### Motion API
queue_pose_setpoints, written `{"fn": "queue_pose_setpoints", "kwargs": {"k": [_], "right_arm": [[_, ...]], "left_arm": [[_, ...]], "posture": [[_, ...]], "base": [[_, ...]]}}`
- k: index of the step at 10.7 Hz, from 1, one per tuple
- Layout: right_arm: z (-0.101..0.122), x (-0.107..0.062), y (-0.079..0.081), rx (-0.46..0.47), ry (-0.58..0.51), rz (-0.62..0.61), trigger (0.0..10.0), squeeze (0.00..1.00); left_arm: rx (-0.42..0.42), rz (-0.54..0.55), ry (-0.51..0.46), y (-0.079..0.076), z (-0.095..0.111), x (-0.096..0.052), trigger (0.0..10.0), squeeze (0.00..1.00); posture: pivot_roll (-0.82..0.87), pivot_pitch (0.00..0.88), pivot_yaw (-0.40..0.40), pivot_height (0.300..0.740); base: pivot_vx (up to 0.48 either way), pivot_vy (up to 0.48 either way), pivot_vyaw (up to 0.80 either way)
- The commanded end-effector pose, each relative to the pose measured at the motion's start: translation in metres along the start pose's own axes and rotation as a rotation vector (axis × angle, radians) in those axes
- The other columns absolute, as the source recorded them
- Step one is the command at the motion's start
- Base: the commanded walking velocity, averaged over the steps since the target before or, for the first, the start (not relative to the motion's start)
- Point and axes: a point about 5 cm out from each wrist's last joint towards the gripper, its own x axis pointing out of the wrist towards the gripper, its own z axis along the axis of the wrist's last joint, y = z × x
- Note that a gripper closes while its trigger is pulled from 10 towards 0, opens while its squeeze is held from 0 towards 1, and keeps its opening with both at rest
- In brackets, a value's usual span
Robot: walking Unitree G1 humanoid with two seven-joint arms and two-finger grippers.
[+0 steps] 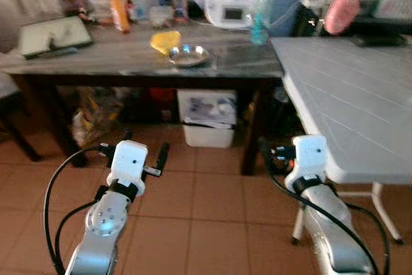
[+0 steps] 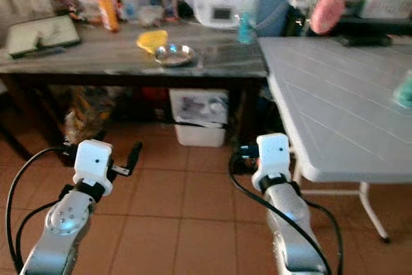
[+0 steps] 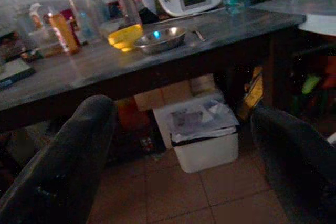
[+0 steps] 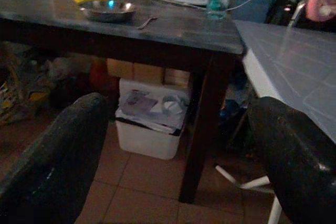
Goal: Setting the table
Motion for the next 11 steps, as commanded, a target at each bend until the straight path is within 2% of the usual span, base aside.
{"fn": "queue_pose_setpoints", "kwargs": {"k": [1, 2, 3, 5, 11], "right_arm": [[0.0027, 0.0015, -0.005, -0.013, -0.018, -0.024, 10.0, 0.0], [0.0012, 0.0013, -0.0025, -0.04, 0.006, 0.007, 10.0, 0.0], [0.0024, -0.0006, -0.0026, -0.009, -0.009, 0.018, 10.0, 0.0], [0.0045, -0.0016, -0.0055, 0.016, -0.023, 0.01, 10.0, 0.0], [0.0042, 0.0017, -0.007, -0.02, -0.032, -0.027, 10.0, 0.0]], "left_arm": [[-0.002, -0.011, -0.019, -0.0019, 0.004, 0.0018, 10.0, 0.0], [-0.006, -0.012, -0.023, -0.003, 0.0046, 0.004, 10.0, 0.0], [-0.008, -0.013, -0.024, -0.0036, 0.0048, 0.0042, 10.0, 0.0], [-0.012, -0.015, -0.022, -0.0054, 0.004, 0.0045, 10.0, 0.0], [-0.01, -0.013, -0.028, -0.0073, 0.0046, 0.0087, 10.0, 0.0]], "posture": [[0.1, 0.0, 0.026, 0.74], [0.1, 0.0, 0.026, 0.74], [0.09, 0.0, 0.023, 0.74], [0.09, 0.0, 0.023, 0.74], [0.08, 0.0, 0.023, 0.74]], "base": [[0.0, -0.345, 0.0], [0.0, -0.352, 0.0], [0.0, -0.356, 0.0], [0.0, -0.39, 0.0], [0.0, -0.465, 0.0]]}}
